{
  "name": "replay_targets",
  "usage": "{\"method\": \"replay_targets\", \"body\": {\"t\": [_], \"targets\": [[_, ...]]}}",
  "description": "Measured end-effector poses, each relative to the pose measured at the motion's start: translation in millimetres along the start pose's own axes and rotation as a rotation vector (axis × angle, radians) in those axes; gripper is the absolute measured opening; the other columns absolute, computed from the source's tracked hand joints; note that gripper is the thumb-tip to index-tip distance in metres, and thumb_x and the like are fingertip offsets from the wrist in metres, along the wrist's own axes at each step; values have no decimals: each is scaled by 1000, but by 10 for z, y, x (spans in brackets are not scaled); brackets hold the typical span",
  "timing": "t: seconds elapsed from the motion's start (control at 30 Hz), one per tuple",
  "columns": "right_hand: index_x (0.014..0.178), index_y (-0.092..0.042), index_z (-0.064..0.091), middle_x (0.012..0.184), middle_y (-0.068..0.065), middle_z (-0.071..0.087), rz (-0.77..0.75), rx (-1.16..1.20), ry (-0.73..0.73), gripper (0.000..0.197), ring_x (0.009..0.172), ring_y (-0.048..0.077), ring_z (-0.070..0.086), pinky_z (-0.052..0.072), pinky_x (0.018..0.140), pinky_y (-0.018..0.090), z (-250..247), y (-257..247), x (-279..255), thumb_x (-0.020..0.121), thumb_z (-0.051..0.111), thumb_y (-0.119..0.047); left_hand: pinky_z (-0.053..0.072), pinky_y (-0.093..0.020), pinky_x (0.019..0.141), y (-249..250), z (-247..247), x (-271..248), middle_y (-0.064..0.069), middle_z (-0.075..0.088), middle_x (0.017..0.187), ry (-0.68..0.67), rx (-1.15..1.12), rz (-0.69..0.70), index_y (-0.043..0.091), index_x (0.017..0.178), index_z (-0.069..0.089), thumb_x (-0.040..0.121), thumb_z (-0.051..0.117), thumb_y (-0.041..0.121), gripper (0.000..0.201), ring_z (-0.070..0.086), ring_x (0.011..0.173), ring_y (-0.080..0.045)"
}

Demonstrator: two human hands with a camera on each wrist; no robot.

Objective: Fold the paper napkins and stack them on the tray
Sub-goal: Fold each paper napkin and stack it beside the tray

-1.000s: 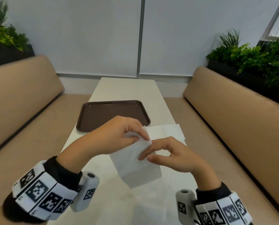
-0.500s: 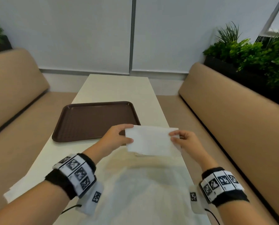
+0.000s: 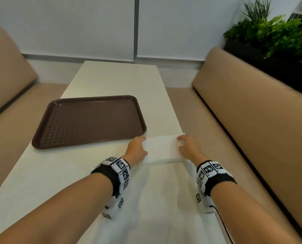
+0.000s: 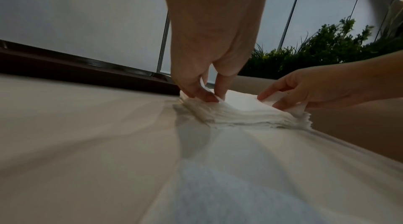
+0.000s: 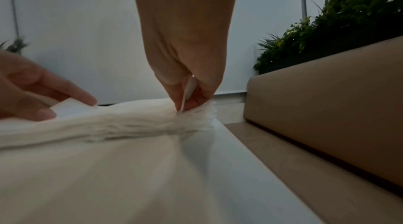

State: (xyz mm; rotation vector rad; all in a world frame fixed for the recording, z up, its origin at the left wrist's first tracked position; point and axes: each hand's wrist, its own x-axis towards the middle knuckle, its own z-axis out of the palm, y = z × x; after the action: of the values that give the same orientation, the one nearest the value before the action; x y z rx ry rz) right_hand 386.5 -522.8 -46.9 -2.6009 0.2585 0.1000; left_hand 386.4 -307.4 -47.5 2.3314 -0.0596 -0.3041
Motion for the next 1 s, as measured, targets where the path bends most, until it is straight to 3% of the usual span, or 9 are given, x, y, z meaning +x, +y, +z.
{"method": "replay_targets", "body": {"t": [0.07,0.2,0.27,0.37,0.43,0.5,0.6,0.87,1.0], "targets": [[125,-8,57,132,14,43,-30,-68,18,38,120,34,46,33,87,23,79,-8,-42,90,47,2,22,-31,110,1,40,-33,-14,32,148,-21,133,-4,8,144,33,90,61,14,61,29,137,-30],[137,-34,42,150,11,16,58,-384,92,48,129,32,25,27,102,44,39,-173,-280,92,48,-17,26,-34,107,39,26,-167,-14,20,142,-29,211,-37,11,138,39,94,54,27,49,20,131,-31],[139,-31,40,148,8,24,-21,-287,75,47,130,29,28,28,103,42,-69,-272,-505,93,50,-25,26,-32,108,38,-84,-296,-11,20,140,9,110,-12,14,139,40,91,59,29,54,20,131,-29],[128,-22,52,123,1,53,-194,-177,-209,41,112,19,50,41,93,30,-184,-358,-997,90,60,-36,38,-30,99,-47,-373,-652,-9,35,133,62,-179,39,21,128,54,90,63,22,39,40,120,-26],[126,-21,51,118,-3,56,-156,-211,-443,55,103,15,53,44,88,28,-193,-367,-1337,81,69,-47,45,-25,75,-169,-580,-971,-5,50,121,54,-329,80,26,108,63,91,61,18,20,52,97,-17],[128,-20,45,121,-3,53,-109,-329,-549,75,106,17,52,44,87,30,-144,-363,-1618,69,77,-54,44,-21,67,-317,-778,-1341,0,59,109,53,-405,95,30,97,65,92,59,17,15,56,85,-13],[113,-17,41,106,-2,48,-92,-476,-506,73,93,19,48,40,78,31,5,-312,-1898,63,82,-51,46,-23,72,-517,-994,-1845,5,64,104,94,-464,60,27,98,67,93,57,16,16,61,88,-15],[93,-20,45,92,-4,44,-97,-407,-287,35,86,20,49,35,71,29,102,-233,-2214,81,70,-42,47,-28,74,-862,-1199,-2648,2,67,102,194,-574,25,31,94,70,93,57,17,19,63,91,-18],[107,-21,57,86,-8,55,-116,-217,-130,20,83,14,53,37,68,26,-9,-240,-2333,90,62,-30,47,-27,75,-867,-1233,-2844,2,66,102,189,-571,39,31,95,69,93,56,17,19,62,92,-19]]}}
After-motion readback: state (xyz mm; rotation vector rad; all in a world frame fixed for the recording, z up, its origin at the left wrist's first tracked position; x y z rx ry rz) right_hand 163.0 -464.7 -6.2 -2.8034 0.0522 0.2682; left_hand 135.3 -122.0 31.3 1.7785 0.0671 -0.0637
